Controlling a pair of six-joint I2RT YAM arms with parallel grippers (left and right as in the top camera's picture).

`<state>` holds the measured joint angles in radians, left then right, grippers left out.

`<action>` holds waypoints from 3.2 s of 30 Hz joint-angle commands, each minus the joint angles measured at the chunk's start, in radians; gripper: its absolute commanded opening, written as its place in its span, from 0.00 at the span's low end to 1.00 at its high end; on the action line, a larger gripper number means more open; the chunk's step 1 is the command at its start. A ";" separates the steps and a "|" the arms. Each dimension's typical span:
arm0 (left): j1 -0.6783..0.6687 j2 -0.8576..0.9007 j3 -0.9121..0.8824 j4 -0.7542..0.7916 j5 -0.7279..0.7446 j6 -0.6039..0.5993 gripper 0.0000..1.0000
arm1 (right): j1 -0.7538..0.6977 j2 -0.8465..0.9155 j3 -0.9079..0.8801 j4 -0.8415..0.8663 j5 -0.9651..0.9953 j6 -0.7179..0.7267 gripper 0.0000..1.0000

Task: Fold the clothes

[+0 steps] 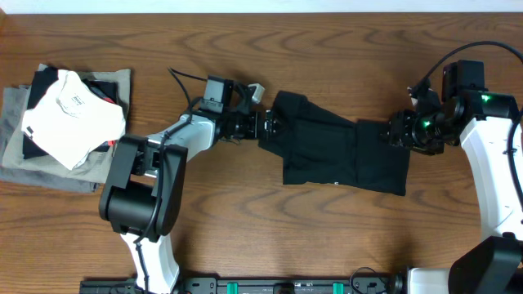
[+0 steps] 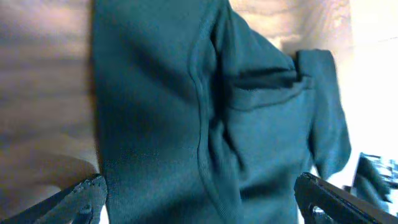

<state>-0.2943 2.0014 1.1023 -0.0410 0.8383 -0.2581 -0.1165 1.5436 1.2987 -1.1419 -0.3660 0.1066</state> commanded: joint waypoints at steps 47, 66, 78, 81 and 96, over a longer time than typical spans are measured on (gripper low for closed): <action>-0.074 0.118 -0.008 -0.042 -0.082 -0.220 0.97 | 0.040 -0.003 0.006 -0.040 -0.008 -0.063 0.50; -0.196 0.118 -0.008 -0.054 -0.144 -0.242 0.98 | 0.046 -0.003 0.006 -0.040 -0.007 -0.063 0.50; -0.243 0.118 -0.008 0.030 -0.294 -0.335 0.79 | 0.046 -0.003 0.006 -0.039 -0.007 -0.063 0.50; -0.280 0.118 -0.008 0.041 -0.324 -0.335 0.88 | 0.046 -0.003 0.006 -0.040 -0.007 -0.063 0.50; -0.293 0.093 -0.007 0.021 -0.414 -0.340 0.06 | 0.046 -0.003 -0.004 -0.035 -0.006 -0.063 0.50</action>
<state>-0.6193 2.0525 1.1397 0.0349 0.4961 -0.5980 -0.0742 1.5436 1.2987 -1.1801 -0.3664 0.0586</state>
